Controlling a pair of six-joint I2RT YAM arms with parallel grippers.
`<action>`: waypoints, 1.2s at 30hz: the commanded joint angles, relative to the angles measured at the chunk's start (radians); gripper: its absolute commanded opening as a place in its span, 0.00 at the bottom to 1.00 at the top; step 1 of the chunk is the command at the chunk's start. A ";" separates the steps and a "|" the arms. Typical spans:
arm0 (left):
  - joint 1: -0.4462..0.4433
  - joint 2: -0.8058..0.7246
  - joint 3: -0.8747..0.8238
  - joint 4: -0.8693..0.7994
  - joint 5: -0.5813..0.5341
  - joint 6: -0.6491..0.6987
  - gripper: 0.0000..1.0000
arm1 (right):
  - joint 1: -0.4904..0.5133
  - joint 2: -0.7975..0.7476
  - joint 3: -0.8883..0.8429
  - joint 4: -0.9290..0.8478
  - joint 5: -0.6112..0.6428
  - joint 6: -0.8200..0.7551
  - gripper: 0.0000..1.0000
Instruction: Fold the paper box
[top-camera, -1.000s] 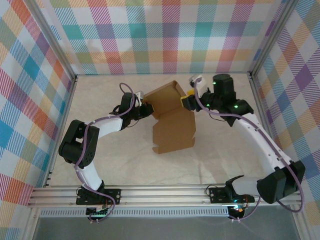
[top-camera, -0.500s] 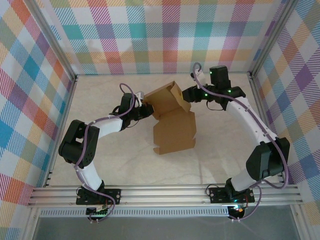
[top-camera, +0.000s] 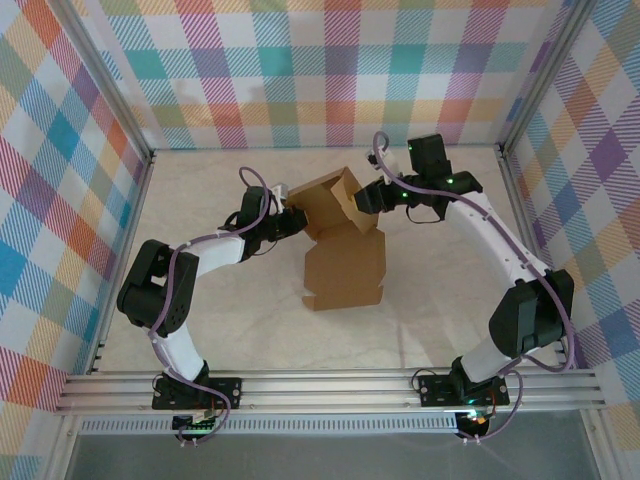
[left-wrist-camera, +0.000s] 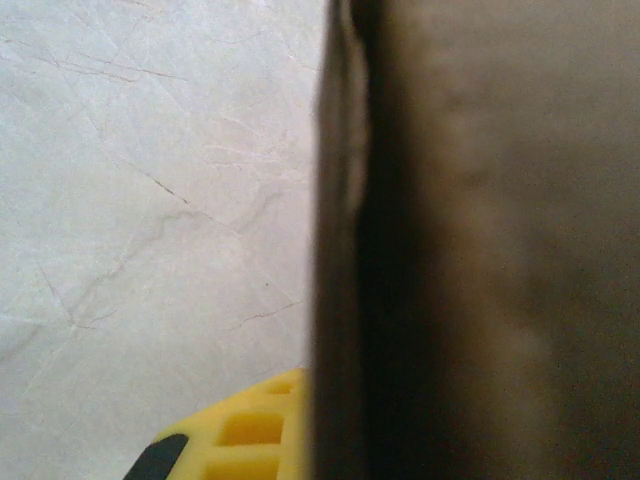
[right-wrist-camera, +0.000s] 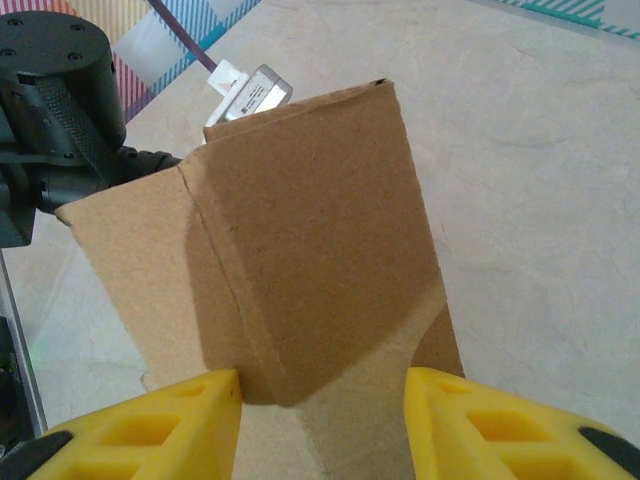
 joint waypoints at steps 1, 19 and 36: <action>0.009 -0.031 -0.011 0.023 0.025 0.010 0.00 | 0.024 0.028 0.039 -0.042 0.000 -0.058 0.49; 0.008 -0.029 -0.002 0.015 0.033 0.014 0.00 | 0.127 0.065 0.060 -0.055 0.365 -0.193 0.51; 0.009 -0.031 0.001 0.014 0.039 0.013 0.00 | 0.288 0.133 0.040 0.057 0.803 -0.270 0.30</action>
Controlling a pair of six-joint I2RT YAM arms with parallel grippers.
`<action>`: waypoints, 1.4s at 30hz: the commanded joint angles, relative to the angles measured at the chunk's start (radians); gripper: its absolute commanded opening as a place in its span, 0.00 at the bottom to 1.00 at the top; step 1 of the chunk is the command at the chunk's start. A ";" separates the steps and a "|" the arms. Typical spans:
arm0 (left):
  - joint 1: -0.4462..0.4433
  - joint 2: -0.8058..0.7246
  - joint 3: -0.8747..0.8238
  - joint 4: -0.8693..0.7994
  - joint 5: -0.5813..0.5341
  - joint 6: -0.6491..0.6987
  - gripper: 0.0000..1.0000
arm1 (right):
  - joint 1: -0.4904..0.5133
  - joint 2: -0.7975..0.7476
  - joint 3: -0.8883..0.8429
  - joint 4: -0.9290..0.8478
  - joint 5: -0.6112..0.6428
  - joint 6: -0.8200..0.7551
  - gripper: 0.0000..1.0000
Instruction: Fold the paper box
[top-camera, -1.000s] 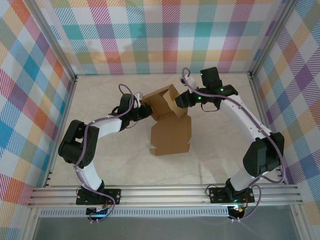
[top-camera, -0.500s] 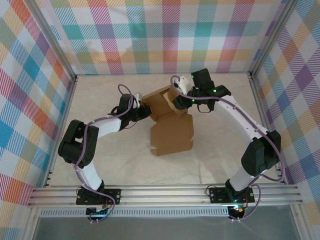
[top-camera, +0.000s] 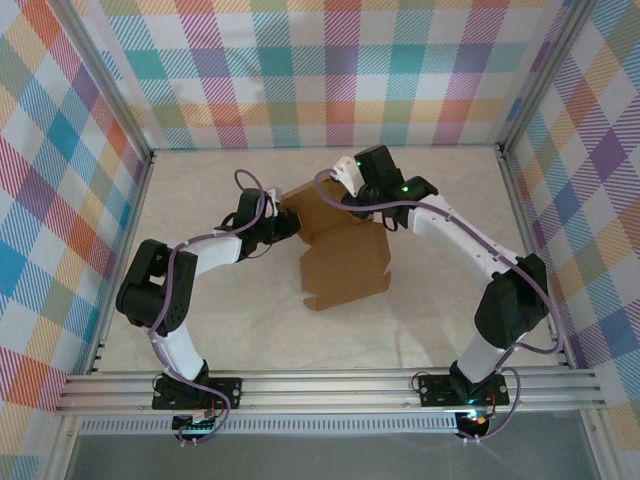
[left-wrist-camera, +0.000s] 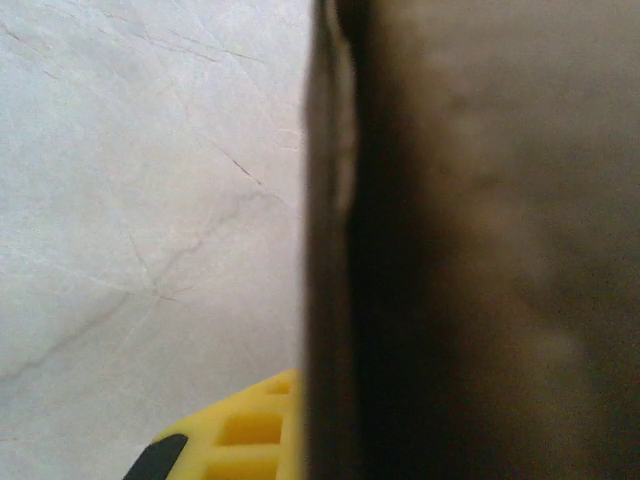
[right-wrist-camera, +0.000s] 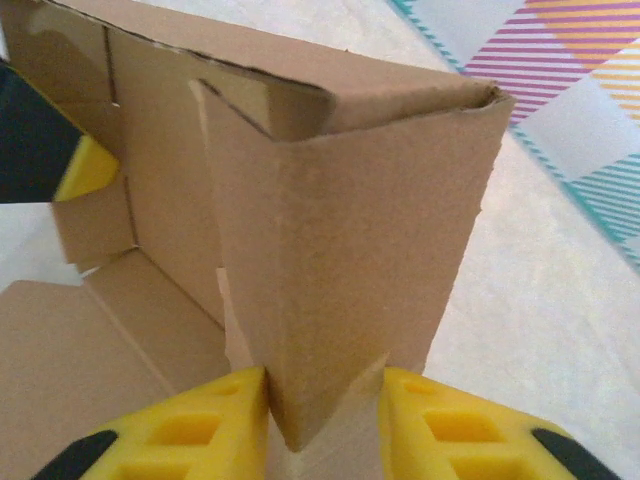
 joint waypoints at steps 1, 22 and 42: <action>-0.010 -0.033 0.013 0.070 0.067 0.010 0.00 | 0.044 0.035 -0.024 0.052 0.096 -0.020 0.28; -0.012 -0.042 0.051 0.033 0.083 -0.020 0.00 | 0.113 0.089 -0.057 0.159 0.274 0.020 0.20; -0.013 -0.053 0.043 0.036 0.082 -0.015 0.00 | 0.138 0.162 -0.033 0.251 0.458 -0.113 0.24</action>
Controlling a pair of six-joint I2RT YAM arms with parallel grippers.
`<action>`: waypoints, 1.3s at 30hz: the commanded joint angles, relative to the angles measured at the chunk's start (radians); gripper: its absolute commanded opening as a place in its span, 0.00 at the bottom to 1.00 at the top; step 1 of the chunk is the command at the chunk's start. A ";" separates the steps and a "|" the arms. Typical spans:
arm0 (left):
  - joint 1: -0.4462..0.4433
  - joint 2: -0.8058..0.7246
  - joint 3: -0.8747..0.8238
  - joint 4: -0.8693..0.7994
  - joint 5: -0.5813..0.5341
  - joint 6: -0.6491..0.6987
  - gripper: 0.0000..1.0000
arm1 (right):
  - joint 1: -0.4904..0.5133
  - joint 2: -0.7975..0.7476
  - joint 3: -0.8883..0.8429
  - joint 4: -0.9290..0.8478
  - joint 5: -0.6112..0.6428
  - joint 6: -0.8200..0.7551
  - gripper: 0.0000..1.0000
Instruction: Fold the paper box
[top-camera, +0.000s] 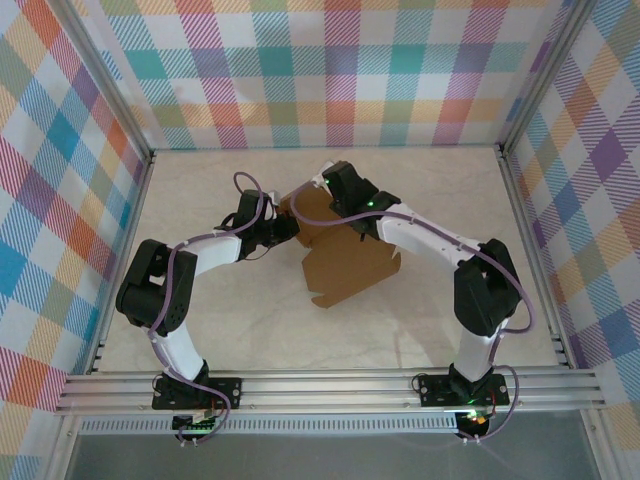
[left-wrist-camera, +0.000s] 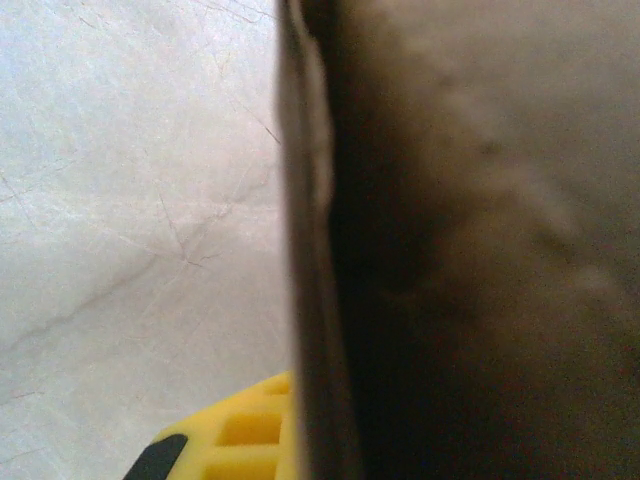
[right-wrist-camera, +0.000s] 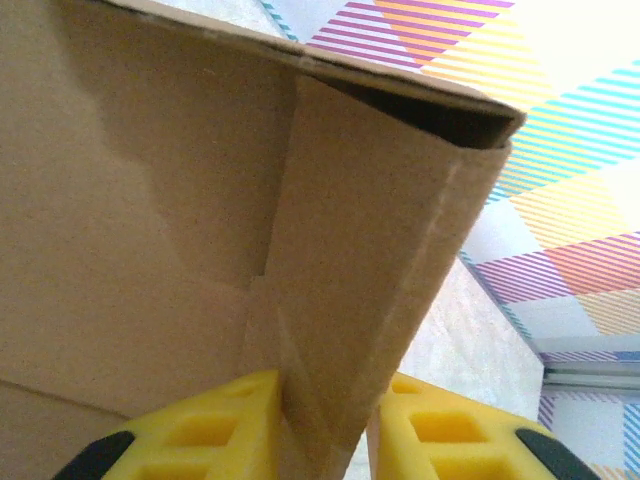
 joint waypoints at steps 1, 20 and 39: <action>-0.014 -0.054 0.040 0.096 0.084 0.011 0.00 | 0.031 0.030 0.003 0.030 -0.009 -0.052 0.22; -0.015 -0.062 0.041 0.090 0.084 0.014 0.00 | 0.037 0.057 -0.005 0.087 0.037 -0.084 0.28; -0.014 -0.062 0.037 0.085 0.083 0.020 0.00 | 0.029 0.086 0.024 0.101 0.070 -0.115 0.45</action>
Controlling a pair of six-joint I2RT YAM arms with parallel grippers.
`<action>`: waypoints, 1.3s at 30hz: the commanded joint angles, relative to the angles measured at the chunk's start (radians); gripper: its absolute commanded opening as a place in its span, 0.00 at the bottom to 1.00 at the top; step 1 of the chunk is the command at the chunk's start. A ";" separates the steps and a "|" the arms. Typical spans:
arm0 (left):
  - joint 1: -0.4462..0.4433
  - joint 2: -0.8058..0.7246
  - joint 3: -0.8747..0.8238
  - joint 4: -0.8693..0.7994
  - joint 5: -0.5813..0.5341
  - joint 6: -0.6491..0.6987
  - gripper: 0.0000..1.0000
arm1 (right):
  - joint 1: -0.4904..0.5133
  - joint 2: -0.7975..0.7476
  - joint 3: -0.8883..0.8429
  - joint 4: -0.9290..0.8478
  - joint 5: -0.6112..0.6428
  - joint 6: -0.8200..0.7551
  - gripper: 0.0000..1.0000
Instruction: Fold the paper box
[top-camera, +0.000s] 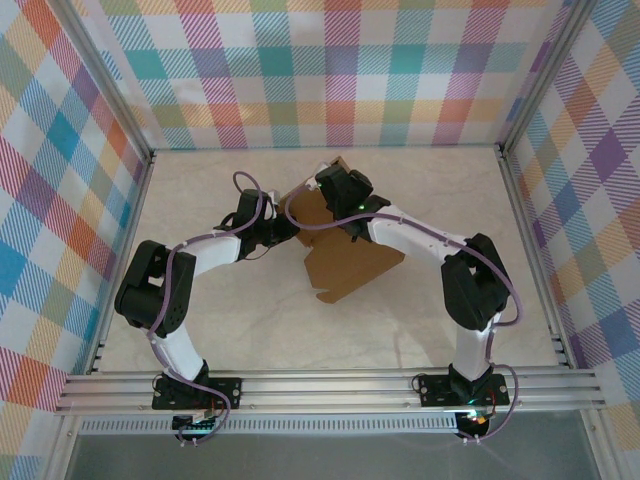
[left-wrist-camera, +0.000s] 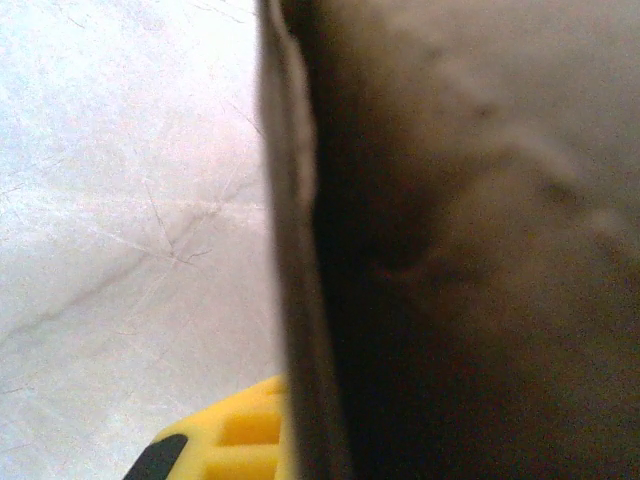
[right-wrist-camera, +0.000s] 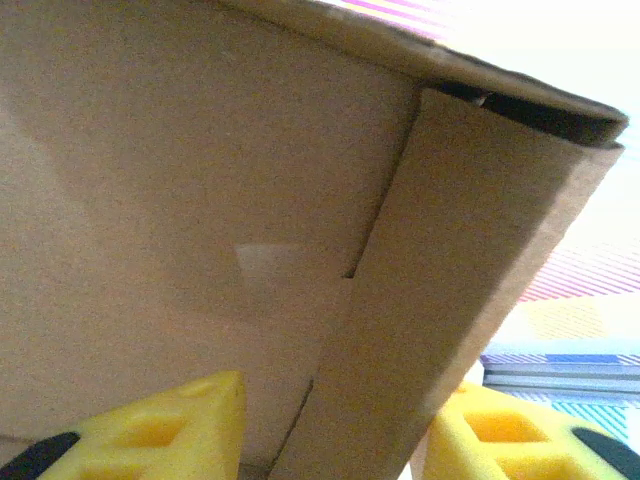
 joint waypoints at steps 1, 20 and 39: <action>-0.014 -0.052 0.037 0.089 0.071 0.027 0.00 | 0.015 0.021 0.024 0.005 -0.039 -0.018 0.43; -0.014 -0.041 0.042 0.091 0.074 0.018 0.00 | 0.032 0.000 0.030 -0.012 -0.009 -0.025 0.18; -0.014 -0.042 0.042 0.082 0.063 0.018 0.00 | 0.031 -0.096 0.021 -0.044 -0.068 0.090 0.59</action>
